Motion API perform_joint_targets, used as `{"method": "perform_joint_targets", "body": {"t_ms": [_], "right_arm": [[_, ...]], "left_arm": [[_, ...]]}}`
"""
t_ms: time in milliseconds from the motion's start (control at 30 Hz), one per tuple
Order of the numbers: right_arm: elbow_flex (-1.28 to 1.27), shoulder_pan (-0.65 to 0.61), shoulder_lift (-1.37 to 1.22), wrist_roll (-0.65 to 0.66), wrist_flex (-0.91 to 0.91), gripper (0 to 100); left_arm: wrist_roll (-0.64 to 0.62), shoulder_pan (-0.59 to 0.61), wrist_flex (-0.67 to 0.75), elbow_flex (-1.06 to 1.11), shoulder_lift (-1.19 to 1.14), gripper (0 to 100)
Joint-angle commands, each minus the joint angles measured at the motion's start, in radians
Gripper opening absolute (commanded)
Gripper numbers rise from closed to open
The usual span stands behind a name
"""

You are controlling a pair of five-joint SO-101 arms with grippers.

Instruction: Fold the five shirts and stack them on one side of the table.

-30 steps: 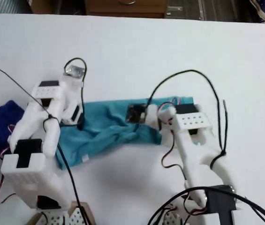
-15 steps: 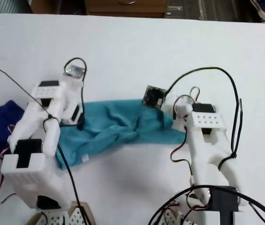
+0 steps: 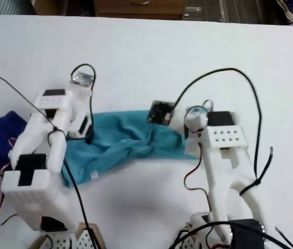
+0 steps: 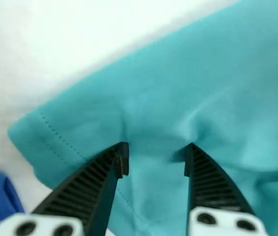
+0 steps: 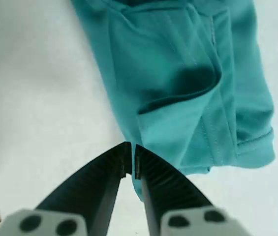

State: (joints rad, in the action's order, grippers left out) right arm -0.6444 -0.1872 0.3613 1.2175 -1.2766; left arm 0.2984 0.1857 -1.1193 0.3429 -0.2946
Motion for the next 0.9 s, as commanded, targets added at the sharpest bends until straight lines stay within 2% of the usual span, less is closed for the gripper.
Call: {"method": "perform_joint_targets", "body": {"t_ms": [0,333,633,867], "right_arm": [[-0.031,-0.062,0.038,-0.005,-0.004,2.3],[-0.203,-0.073,0.038,-0.008,0.272,2.3],[-0.203,0.045,0.030,-0.005,0.489,2.2],[-0.187,0.116,-0.119,-0.005,0.670,2.0]], "left_arm": [[0.006,0.008,0.021,-0.013,-0.014,21],[0.006,0.008,0.021,-0.012,-0.014,21],[0.006,0.008,0.021,-0.012,-0.014,21],[0.006,0.008,0.021,-0.010,-0.014,21]]}}
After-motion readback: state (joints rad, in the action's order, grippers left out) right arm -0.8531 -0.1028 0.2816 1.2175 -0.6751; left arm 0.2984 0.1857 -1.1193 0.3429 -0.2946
